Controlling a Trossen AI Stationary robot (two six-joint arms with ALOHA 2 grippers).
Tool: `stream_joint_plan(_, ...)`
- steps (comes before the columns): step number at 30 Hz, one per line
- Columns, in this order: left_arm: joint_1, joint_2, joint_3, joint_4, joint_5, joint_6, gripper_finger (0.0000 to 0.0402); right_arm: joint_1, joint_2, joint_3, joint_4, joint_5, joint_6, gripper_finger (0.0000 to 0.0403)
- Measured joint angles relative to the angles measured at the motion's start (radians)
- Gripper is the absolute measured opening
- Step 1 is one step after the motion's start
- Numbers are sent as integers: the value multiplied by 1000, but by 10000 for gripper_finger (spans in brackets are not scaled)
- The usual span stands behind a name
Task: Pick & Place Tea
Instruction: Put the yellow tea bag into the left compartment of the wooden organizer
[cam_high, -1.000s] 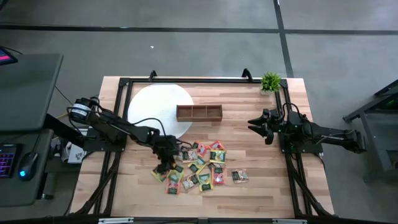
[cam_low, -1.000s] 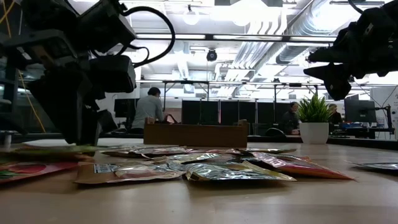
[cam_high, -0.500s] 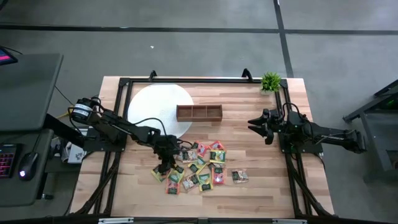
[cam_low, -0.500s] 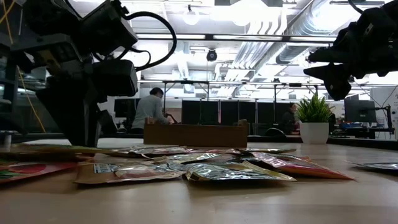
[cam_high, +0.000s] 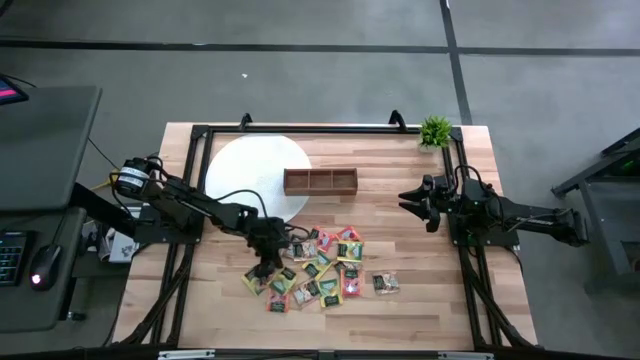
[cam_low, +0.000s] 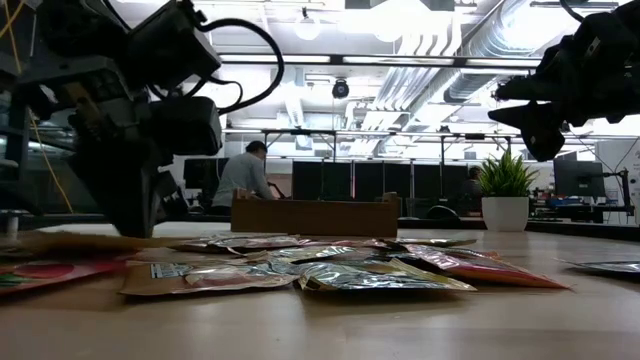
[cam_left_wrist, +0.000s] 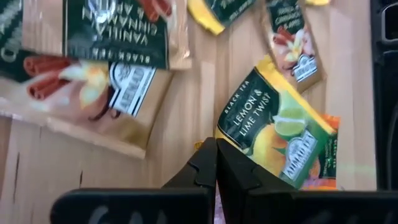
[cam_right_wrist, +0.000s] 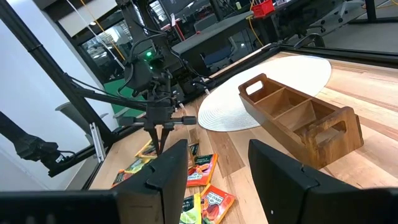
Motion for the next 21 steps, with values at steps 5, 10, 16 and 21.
stream_joint_plan(5, 0, 0, 0, 65, 0, -26, 0, 0, 0, 0, 0, 0, 0, 165)
stream_joint_plan(10, 0, -24, 0, 92, 0, -41, 0, 0, 0, 0, 0, 0, 0, 165)
stream_joint_plan(16, 10, -76, 1, 82, -21, -26, 0, 0, 0, 0, 0, 0, 0, 165)
stream_joint_plan(21, 14, -119, 1, 84, -53, 10, 0, 0, 0, 0, 0, 0, 0, 165)
